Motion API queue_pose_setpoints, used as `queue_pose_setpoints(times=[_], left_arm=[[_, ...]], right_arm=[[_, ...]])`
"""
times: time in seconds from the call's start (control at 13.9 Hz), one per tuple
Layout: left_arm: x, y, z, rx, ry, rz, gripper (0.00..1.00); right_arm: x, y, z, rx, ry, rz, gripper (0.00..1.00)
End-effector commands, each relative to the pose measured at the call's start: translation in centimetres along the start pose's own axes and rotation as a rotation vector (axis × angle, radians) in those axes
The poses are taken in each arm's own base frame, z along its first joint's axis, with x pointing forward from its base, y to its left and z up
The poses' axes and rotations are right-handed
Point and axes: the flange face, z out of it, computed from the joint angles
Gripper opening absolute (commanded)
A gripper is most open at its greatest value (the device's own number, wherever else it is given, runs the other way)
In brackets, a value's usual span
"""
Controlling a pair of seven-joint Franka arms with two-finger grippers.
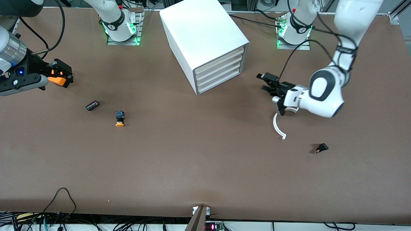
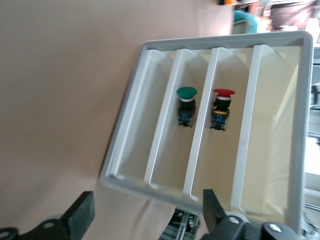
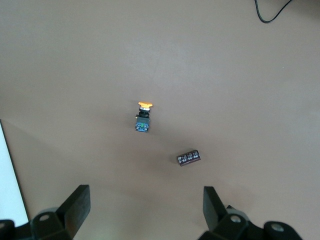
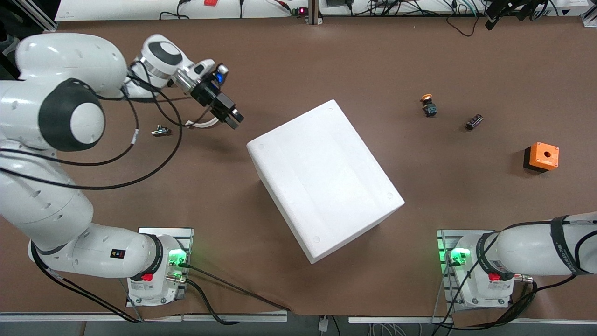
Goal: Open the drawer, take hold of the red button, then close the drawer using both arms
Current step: 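Move the left gripper to the handle of the white cabinet drawer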
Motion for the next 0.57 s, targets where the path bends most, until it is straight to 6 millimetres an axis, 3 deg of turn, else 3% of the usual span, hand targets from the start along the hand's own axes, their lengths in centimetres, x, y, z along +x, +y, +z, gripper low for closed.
queue_pose_setpoints(times=[0.0,0.5], left_arm=[[1.2,-0.8,4.5,-0.104,0.008,0.048,0.89],[3.9,2.7,14.3,-0.285,0.015,0.053,0.58]], right_arm=[[0.0,0.5,0.1,-0.006,-0.001,-0.007,1.0],[0.0,0.7,0.2,-0.004,0.0,-0.003,1.0]])
